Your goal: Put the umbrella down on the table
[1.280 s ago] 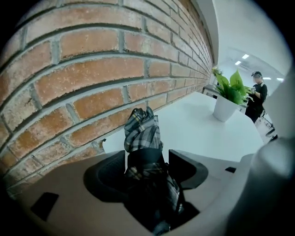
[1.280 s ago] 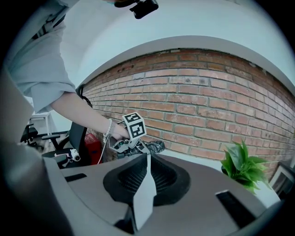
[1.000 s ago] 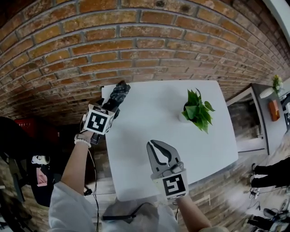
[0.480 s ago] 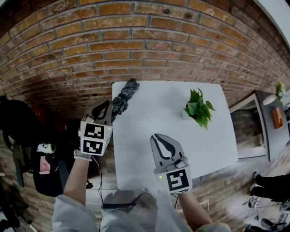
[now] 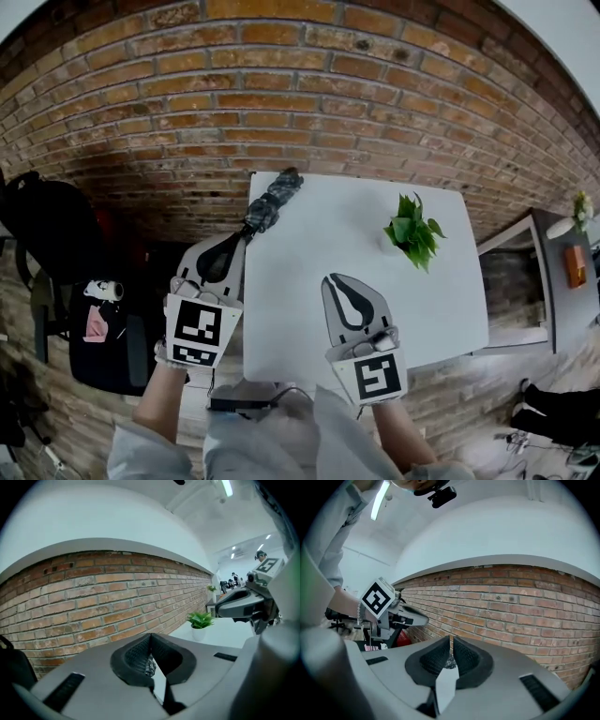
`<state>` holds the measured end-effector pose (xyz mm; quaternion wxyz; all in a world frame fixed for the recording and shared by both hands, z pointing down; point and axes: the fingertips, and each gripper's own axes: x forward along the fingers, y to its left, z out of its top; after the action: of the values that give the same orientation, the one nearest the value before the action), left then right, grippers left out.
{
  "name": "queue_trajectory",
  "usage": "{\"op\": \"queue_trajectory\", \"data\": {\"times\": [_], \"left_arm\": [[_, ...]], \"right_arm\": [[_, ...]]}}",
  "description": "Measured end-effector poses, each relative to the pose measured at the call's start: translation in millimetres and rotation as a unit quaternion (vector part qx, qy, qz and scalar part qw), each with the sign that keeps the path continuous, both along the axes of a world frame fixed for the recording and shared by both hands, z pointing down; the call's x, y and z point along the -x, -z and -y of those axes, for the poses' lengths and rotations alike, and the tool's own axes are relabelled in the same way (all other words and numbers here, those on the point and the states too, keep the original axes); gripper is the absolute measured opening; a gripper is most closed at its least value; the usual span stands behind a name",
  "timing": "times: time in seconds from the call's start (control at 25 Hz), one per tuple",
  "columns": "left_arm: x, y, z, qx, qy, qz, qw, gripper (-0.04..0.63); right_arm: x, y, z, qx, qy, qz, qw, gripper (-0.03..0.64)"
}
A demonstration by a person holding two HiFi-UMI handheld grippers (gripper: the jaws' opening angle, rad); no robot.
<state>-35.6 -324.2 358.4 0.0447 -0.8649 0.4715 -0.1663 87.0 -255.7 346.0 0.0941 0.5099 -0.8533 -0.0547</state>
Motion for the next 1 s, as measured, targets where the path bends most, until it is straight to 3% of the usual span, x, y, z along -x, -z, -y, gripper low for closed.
{"op": "queue_trajectory", "data": {"times": [0.4,0.6,0.8,1.0], "left_arm": [[6,17,-62,-0.024,0.002,0.006,0.9997,0.018],[16,23,-72,-0.021,0.018,-0.026,0.9993,0.018],[24,16,-80,-0.005,0.028,-0.023,0.9993,0.018],[20,19,-84,-0.004,0.020,-0.043,0.9989,0.018]], "right_arm": [[11,18,-21,-0.017,0.025,0.001,1.000,0.054],[17,20,-27,-0.017,0.033,0.005,0.999,0.054],[22,18,-30,-0.012,0.035,0.005,0.999,0.054],[25,16,-28,-0.010,0.031,0.013,0.999,0.054]]}}
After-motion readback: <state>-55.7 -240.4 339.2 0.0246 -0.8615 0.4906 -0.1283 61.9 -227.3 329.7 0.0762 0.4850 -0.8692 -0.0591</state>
